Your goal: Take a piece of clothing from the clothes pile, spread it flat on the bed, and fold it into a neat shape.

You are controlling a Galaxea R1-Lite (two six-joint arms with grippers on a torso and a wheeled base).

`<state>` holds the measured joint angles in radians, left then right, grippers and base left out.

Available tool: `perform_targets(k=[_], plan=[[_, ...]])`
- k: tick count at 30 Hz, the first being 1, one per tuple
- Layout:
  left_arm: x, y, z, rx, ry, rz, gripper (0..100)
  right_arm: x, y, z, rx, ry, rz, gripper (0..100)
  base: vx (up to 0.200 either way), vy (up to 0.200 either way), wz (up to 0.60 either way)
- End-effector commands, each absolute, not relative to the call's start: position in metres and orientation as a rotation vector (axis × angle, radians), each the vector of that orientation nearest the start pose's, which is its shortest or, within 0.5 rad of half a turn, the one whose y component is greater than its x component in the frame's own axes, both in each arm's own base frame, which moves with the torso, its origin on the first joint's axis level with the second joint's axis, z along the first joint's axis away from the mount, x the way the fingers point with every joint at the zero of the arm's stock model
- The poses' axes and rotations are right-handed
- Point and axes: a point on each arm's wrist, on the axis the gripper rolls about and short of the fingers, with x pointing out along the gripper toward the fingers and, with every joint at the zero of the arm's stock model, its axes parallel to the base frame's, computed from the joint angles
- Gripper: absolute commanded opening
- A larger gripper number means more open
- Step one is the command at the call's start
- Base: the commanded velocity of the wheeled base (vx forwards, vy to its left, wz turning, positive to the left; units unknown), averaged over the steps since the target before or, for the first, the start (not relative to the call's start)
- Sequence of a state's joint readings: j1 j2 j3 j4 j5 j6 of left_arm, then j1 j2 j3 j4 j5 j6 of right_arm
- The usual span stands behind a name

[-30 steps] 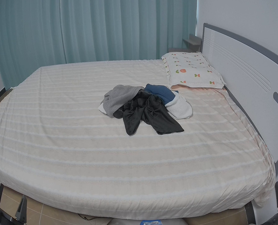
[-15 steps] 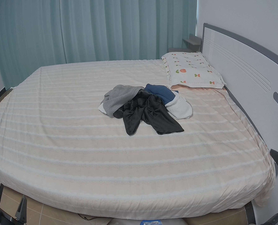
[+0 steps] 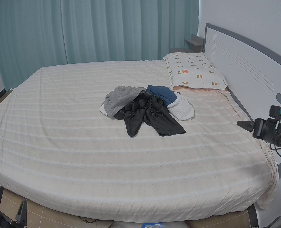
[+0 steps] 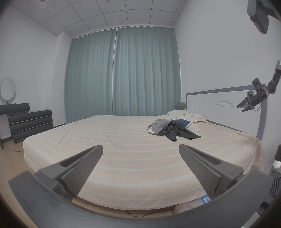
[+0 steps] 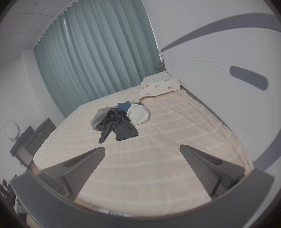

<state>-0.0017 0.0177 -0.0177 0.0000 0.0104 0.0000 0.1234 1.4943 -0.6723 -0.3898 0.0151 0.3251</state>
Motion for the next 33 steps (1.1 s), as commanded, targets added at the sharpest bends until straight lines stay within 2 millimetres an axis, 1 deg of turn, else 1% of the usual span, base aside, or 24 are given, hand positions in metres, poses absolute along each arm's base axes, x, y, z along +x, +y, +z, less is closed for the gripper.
perform_targets(k=[1,3,4,7,10,11,13,15,17,19,22,25,26,31,33], plan=[[-0.023,0.0,0.076,0.0,-0.002,0.009,100,0.435,0.104,0.03,0.447,0.654,-0.04,100,0.0,0.0,0.0],[-0.023,0.0,0.076,0.0,-0.002,0.009,100,0.442,0.106,0.026,0.461,0.657,-0.044,100,0.0,0.0,0.0],[-0.023,0.0,0.076,0.0,-0.002,0.009,100,0.45,0.108,0.024,0.476,0.651,-0.049,100,0.0,0.0,0.0],[-0.023,0.0,0.076,0.0,0.0,0.009,100,0.46,0.111,0.018,0.495,0.648,-0.052,100,0.0,0.0,0.0],[-0.023,0.0,0.076,0.0,-0.002,0.009,100,0.464,0.112,0.014,0.511,0.65,-0.059,100,0.0,0.0,0.0],[-0.023,0.0,0.076,0.0,-0.002,0.009,100,0.467,0.114,0.01,0.531,0.649,-0.062,100,0.0,0.0,0.0],[-0.023,0.0,0.076,0.0,-0.002,0.009,100,0.471,0.12,0.01,0.556,0.636,-0.056,100,0.0,0.0,0.0],[-0.023,0.0,0.076,0.0,-0.002,0.009,100,0.475,0.121,0.012,0.582,0.622,-0.057,100,0.0,0.0,0.0],[-0.023,0.0,0.076,0.0,-0.002,0.009,100,0.478,0.122,0.015,0.631,0.608,-0.066,100,0.0,0.0,0.0],[-0.023,0.0,0.076,0.0,-0.002,0.009,100,0.48,0.122,0.014,0.655,0.607,-0.072,100,0.0,0.0,0.0],[-0.023,0.0,0.076,0.0,-0.002,0.009,100,0.484,0.128,0.001,0.657,0.624,-0.076,100,0.0,0.0,0.0],[-0.023,0.0,0.076,0.0,-0.002,0.009,100,0.485,0.134,-0.006,0.654,0.633,-0.069,100,0.0,0.0,0.0],[-0.023,0.0,0.076,0.0,-0.002,0.009,100,0.486,0.14,-0.009,0.65,0.633,-0.059,100,0.0,0.0,0.0],[-0.023,0.0,0.076,0.0,-0.002,0.009,100,0.493,0.15,-0.008,0.638,0.585,-0.073,100,0.0,0.0,0.0],[-0.023,0.0,0.076,0.0,-0.002,0.009,100,0.495,0.152,-0.008,0.638,0.575,-0.074,100,0.0,0.0,0.0]])
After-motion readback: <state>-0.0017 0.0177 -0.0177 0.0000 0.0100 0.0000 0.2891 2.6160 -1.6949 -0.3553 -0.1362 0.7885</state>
